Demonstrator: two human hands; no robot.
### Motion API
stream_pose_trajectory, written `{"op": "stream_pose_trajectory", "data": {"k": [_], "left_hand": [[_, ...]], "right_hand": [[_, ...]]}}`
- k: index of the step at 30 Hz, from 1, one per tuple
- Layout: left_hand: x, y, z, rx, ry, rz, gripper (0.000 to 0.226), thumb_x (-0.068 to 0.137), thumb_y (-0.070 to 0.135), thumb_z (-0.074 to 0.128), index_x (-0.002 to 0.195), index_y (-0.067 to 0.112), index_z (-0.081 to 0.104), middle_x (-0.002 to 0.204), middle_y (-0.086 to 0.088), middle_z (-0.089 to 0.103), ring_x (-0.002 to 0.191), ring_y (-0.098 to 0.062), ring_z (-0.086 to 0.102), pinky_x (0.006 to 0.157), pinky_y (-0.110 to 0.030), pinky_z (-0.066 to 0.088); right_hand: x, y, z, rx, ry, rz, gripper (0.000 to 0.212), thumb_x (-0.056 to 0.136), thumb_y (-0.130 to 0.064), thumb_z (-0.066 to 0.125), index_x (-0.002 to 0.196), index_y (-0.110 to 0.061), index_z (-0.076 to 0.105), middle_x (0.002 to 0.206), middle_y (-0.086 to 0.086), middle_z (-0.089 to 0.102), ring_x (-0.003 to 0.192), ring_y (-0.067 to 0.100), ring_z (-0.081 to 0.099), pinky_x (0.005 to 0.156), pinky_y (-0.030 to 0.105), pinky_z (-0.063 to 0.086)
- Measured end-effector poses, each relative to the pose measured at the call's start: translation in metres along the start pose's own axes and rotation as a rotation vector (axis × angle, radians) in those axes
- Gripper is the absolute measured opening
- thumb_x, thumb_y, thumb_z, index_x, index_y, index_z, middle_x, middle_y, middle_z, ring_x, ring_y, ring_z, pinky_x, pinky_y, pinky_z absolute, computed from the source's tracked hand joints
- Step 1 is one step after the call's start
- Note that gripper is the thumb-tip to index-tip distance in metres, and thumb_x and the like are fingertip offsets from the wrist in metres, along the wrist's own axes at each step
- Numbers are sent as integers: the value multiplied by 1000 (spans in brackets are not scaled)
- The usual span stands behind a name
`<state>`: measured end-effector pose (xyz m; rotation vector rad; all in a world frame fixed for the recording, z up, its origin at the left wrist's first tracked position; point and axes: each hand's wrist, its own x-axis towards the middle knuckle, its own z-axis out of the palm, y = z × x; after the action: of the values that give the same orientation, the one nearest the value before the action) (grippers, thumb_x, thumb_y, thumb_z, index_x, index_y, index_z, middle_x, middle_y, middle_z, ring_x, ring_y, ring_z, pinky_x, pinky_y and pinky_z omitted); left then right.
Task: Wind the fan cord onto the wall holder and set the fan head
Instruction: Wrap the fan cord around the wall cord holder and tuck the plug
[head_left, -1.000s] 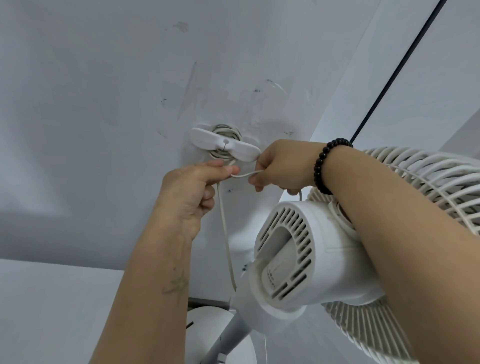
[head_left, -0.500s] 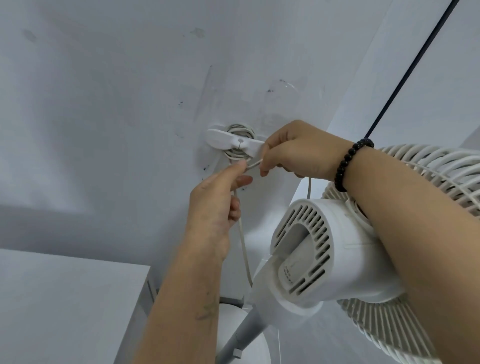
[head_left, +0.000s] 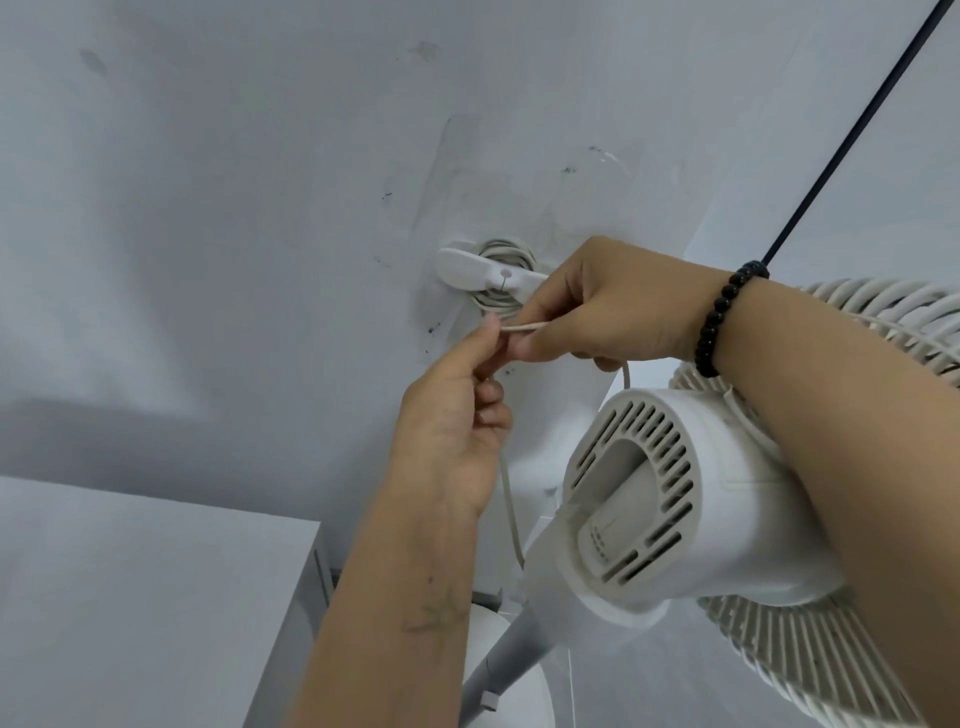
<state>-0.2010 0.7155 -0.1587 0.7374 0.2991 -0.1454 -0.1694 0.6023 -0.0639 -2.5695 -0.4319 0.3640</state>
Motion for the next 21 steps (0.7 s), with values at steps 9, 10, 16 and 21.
{"op": "stream_pose_trajectory", "data": {"k": [9,10,16,21], "left_hand": [[6,1,9,-275,-2,-27,18,95,22,57,80,14,64,66,5,58,37,-3,31,35,-13,26],[7,2,9,-292,3,-49,19,95,22,57,79,15,63,67,5,58,35,-3,30,35,-12,25],[8,3,4,-221,31,-100,18,97,24,55,85,17,67,65,7,64,36,-2,31,36,-11,26],[6,1,-2,-148,1,-61,16,95,25,57,97,17,70,78,7,67,42,-2,34,38,-13,29]], "right_hand": [[-1,-1,-4,269,-79,174,26,87,-20,51,81,-2,69,48,-3,29,45,13,20,42,22,20],[-2,1,-6,276,-61,197,24,86,-16,48,78,-3,67,49,-2,30,46,13,19,42,22,19],[-4,6,-6,240,-74,206,8,86,-5,52,86,-8,60,50,1,34,46,13,23,41,20,22],[-3,10,-4,228,-124,176,21,94,-7,51,80,-2,66,50,1,38,45,12,27,46,24,25]]}}
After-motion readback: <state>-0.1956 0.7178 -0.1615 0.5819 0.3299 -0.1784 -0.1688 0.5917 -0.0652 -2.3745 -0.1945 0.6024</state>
